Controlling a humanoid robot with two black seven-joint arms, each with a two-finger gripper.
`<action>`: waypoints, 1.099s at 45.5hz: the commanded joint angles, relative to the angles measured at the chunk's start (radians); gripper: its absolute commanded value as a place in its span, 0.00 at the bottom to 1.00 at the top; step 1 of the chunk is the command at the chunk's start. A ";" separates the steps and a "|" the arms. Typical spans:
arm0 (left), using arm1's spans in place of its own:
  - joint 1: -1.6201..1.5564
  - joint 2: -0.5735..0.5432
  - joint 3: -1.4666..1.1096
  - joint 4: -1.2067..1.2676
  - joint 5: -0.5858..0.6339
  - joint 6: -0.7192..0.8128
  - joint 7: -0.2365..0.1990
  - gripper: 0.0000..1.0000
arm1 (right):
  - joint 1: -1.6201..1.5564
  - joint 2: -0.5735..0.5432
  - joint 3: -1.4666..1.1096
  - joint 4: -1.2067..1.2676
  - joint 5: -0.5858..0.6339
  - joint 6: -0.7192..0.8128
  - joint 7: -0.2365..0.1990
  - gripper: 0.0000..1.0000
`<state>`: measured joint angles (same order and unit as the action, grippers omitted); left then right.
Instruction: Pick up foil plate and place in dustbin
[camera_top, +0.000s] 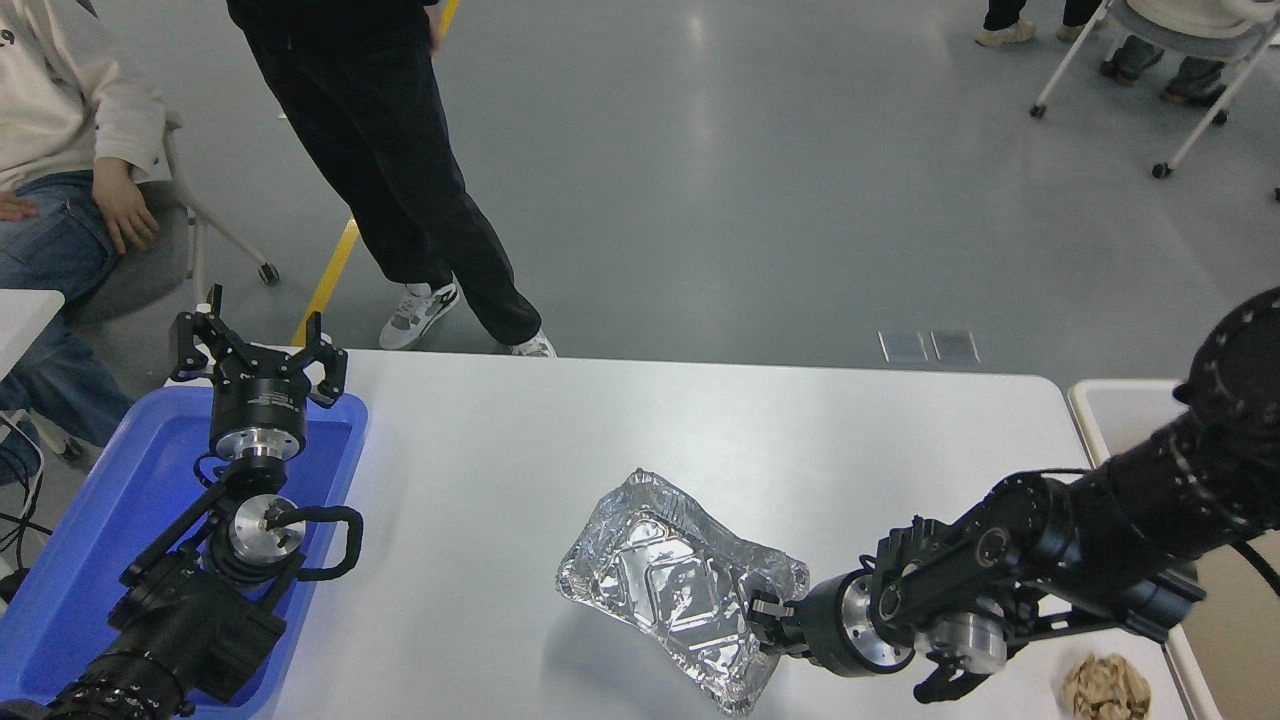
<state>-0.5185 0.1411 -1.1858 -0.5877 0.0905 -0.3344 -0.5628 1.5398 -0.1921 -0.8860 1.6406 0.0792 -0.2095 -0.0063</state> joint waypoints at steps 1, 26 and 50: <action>0.000 0.000 0.000 0.000 0.000 0.000 0.001 0.99 | 0.239 -0.070 -0.066 0.105 0.001 0.091 -0.001 0.00; 0.000 0.000 0.000 0.000 0.000 0.000 0.000 0.99 | 0.789 -0.139 -0.330 0.105 0.001 0.538 -0.003 0.00; 0.000 0.000 0.000 0.000 0.000 0.000 0.000 0.99 | 0.962 -0.388 -0.691 -0.040 -0.003 0.552 -0.012 0.00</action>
<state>-0.5185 0.1410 -1.1858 -0.5876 0.0905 -0.3345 -0.5626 2.4243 -0.4293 -1.3838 1.7136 0.0628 0.3512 -0.0146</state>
